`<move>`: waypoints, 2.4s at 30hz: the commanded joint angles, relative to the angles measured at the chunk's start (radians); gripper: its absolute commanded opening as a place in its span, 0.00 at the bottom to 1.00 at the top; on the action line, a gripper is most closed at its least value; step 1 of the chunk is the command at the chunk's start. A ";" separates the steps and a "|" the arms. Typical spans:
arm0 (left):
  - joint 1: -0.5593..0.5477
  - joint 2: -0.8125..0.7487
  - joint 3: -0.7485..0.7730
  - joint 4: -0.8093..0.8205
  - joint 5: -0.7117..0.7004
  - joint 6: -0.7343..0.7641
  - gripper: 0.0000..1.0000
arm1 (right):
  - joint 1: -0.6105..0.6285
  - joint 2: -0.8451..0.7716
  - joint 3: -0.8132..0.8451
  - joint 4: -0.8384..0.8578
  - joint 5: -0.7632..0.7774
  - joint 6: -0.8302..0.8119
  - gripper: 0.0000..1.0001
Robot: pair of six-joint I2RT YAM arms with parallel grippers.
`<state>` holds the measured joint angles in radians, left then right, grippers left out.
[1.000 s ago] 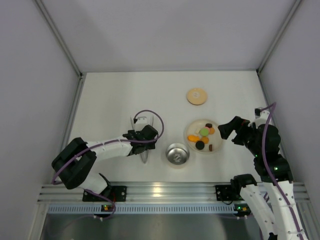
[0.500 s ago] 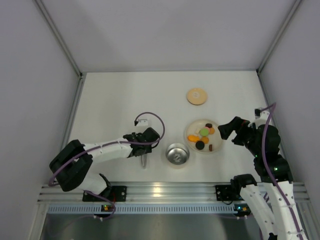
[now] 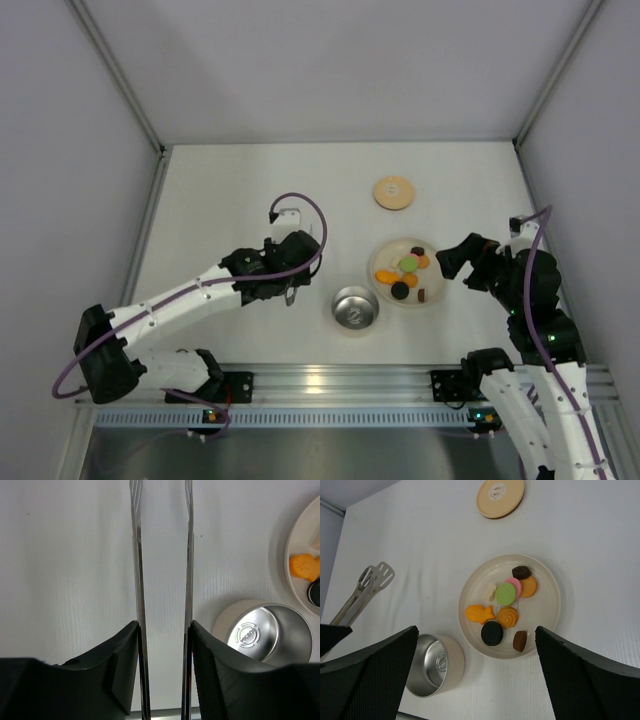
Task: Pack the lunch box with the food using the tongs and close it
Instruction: Pick up the clamp at the center of the board, then pick up the fake food from the plate.
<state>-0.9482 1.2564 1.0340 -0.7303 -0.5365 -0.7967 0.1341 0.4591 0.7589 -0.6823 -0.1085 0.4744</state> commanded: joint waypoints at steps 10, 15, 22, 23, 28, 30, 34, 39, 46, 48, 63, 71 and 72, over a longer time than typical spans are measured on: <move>-0.158 0.127 0.389 -0.210 0.012 0.146 0.48 | -0.011 0.013 0.054 0.012 -0.002 -0.005 0.99; -0.239 0.234 0.518 -0.221 0.050 0.183 0.49 | -0.013 0.013 0.056 0.007 0.001 -0.005 1.00; -0.264 0.386 0.601 -0.161 0.144 0.218 0.52 | -0.013 0.009 0.062 -0.005 0.012 -0.011 1.00; -0.264 0.399 0.612 -0.152 0.147 0.221 0.53 | -0.011 0.009 0.062 -0.008 0.015 -0.013 0.99; -0.264 0.491 0.673 -0.129 0.173 0.251 0.54 | -0.013 0.007 0.060 -0.011 0.020 -0.014 1.00; -0.264 0.530 0.709 -0.142 0.164 0.249 0.54 | -0.011 0.006 0.060 -0.014 0.023 -0.017 1.00; -0.264 0.575 0.744 -0.156 0.135 0.246 0.54 | -0.011 0.003 0.059 -0.020 0.032 -0.023 1.00; -0.261 0.587 0.729 -0.162 0.119 0.241 0.54 | -0.011 -0.002 0.049 -0.020 0.036 -0.025 0.99; -0.230 0.587 0.658 -0.126 0.136 0.238 0.53 | -0.013 -0.004 0.040 -0.013 0.030 -0.019 1.00; -0.222 0.592 0.647 -0.116 0.151 0.238 0.52 | -0.011 -0.005 0.040 -0.014 0.030 -0.019 1.00; -0.205 0.592 0.606 -0.052 0.214 0.255 0.50 | -0.011 -0.004 0.043 -0.019 0.040 -0.023 1.00; -0.205 0.618 0.603 -0.055 0.227 0.254 0.50 | -0.011 -0.007 0.039 -0.017 0.039 -0.023 0.99; -0.205 0.620 0.601 -0.054 0.225 0.254 0.50 | -0.011 -0.007 0.037 -0.019 0.041 -0.023 0.99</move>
<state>-1.1530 1.8629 1.6417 -0.8291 -0.3115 -0.5495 0.1341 0.4648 0.7689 -0.6930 -0.0792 0.4637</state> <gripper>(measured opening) 0.507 0.993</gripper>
